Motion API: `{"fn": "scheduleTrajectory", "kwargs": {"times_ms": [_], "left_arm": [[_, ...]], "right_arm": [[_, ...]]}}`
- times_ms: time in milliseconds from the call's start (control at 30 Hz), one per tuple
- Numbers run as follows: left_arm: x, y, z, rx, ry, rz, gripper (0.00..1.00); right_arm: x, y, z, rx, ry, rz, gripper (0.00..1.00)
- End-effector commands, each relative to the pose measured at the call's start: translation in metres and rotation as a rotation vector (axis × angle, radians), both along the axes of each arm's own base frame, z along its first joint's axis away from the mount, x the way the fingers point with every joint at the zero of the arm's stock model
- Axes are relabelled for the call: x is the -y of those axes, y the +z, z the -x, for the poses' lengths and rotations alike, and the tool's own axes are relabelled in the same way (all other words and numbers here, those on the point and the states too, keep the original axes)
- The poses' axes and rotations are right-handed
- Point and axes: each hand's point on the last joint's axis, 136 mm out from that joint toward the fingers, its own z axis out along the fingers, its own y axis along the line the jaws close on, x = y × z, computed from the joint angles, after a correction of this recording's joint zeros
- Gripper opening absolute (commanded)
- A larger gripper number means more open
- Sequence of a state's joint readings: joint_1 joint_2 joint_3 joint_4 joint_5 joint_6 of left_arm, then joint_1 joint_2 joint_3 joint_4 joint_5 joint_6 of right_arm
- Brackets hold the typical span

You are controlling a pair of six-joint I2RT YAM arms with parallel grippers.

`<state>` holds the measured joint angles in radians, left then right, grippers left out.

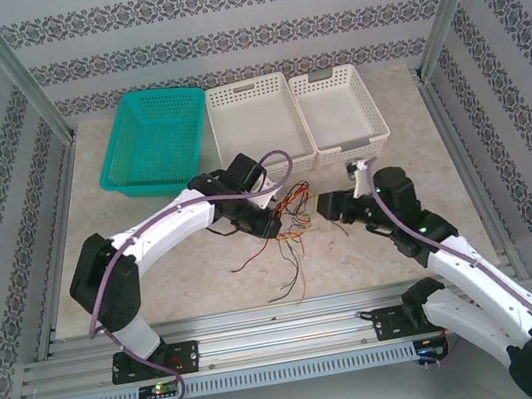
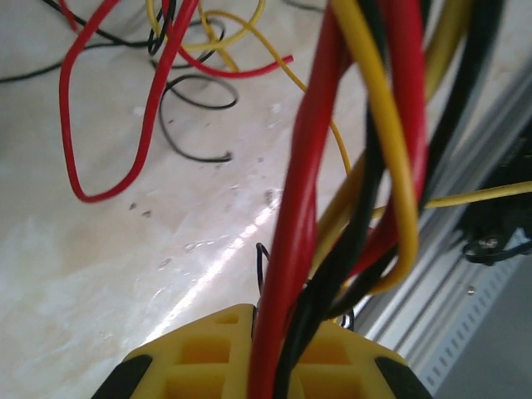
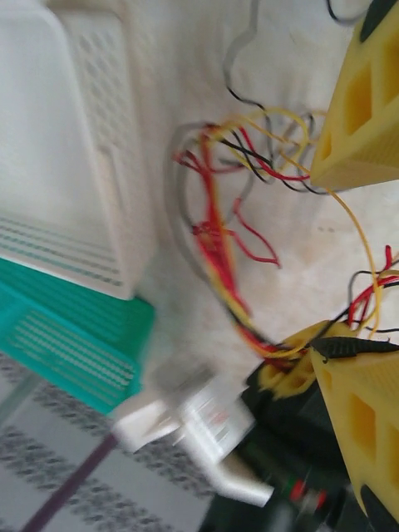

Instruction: Untangle the cables

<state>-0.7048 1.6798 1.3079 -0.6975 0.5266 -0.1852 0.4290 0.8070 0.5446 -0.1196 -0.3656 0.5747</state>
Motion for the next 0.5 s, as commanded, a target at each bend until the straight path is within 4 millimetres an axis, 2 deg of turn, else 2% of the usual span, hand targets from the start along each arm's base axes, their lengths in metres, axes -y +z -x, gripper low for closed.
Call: {"fn": "scheduleTrajectory", "kwargs": {"times_ms": [0, 133, 300, 467], "left_arm": [[0.016, 0.038, -0.001, 0.069, -0.028, 0.172, 0.0], [0.022, 0.047, 0.012, 0.076, -0.067, 0.236, 0.0], [0.031, 0.043, 0.024, 0.058, -0.11, 0.251, 0.0], [0.036, 0.048, 0.03, 0.04, -0.129, 0.295, 0.0]], "right_arm": [[-0.024, 0.001, 0.003, 0.019, 0.056, -0.054, 0.51], [-0.031, -0.013, -0.006, -0.009, 0.014, -0.099, 0.48], [-0.041, -0.006, -0.014, 0.044, -0.002, -0.116, 0.45], [-0.03, -0.005, -0.022, 0.114, -0.105, -0.063, 0.43]]}}
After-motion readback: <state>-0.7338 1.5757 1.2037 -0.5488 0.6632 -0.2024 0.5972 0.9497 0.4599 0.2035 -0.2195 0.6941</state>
